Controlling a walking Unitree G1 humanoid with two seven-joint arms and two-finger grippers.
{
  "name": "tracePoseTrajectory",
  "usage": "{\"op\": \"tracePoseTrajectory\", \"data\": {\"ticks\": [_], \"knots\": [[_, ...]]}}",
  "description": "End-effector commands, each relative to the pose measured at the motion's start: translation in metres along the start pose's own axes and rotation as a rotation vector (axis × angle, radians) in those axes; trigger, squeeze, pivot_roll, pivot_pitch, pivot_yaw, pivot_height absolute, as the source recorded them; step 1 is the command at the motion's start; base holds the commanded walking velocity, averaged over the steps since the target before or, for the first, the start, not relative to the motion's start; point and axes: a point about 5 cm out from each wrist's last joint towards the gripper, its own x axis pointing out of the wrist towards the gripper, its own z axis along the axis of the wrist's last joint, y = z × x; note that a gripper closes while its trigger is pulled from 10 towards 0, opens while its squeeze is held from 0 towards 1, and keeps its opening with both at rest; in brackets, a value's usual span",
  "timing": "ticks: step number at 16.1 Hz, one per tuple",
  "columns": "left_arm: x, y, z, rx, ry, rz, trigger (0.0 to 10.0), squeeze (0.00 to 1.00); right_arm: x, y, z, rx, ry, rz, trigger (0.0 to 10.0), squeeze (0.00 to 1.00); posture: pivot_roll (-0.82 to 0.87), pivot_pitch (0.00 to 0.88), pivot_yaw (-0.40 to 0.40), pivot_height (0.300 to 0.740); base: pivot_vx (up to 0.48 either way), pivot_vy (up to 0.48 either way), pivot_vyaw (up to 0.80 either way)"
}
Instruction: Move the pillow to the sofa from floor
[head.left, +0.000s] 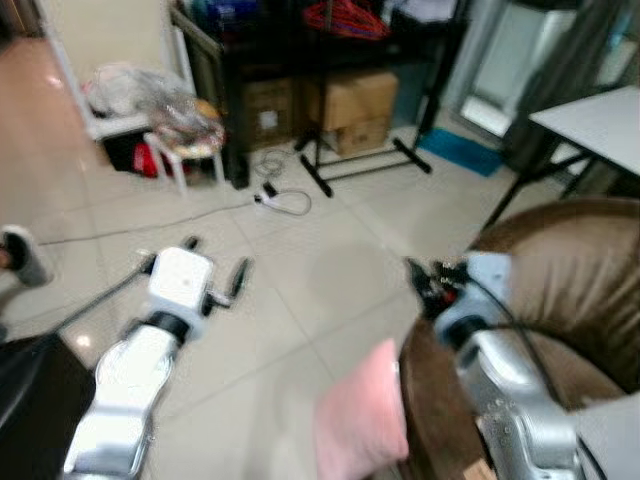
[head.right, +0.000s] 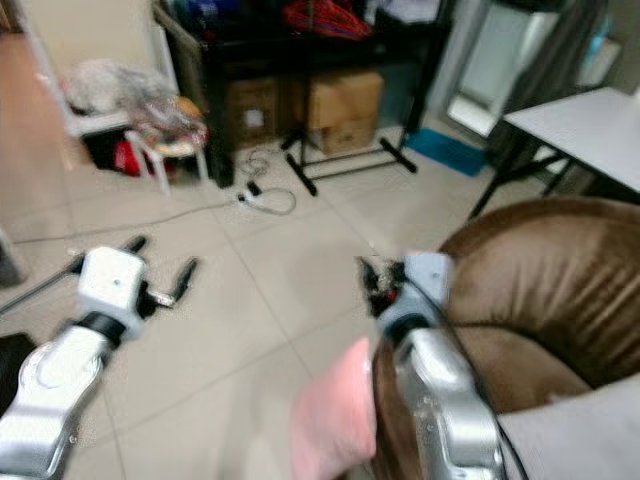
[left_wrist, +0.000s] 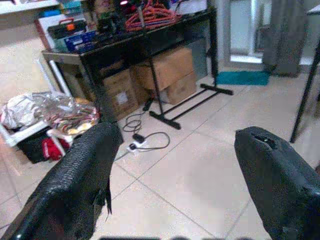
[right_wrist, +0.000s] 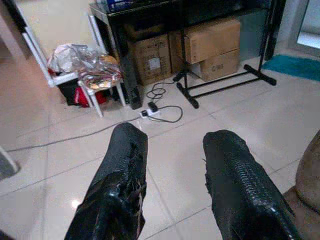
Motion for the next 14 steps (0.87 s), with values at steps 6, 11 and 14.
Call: {"op": "tracePoseTrajectory", "data": {"ticks": [6, 11, 14], "knots": [[0.002, -0.008, -0.001, -0.033, -0.021, 0.004, 10.0, 0.0, -0.007, -0.015, 0.003, -0.031, -0.056, -0.042, 10.0, 0.0, 0.0, 0.0, -0.047, 0.675, 0.0, 0.0, 0.0], [-0.009, -0.005, -0.012, 0.001, -0.029, 0.058, 10.0, 0.0, -0.005, -0.017, -0.004, -0.059, -0.062, -0.039, 10.0, 0.0, 0.03, 0.0, -0.073, 0.625, 0.0, 0.0, 0.0], [-0.015, -0.003, -0.017, 0.01, -0.016, 0.068, 10.0, 0.0, -0.002, -0.014, -0.005, -0.086, -0.062, -0.01, 10.0, 0.0, 0.03, 0.0, -0.077, 0.595, 0.0, 0.0, 0.0]]}}
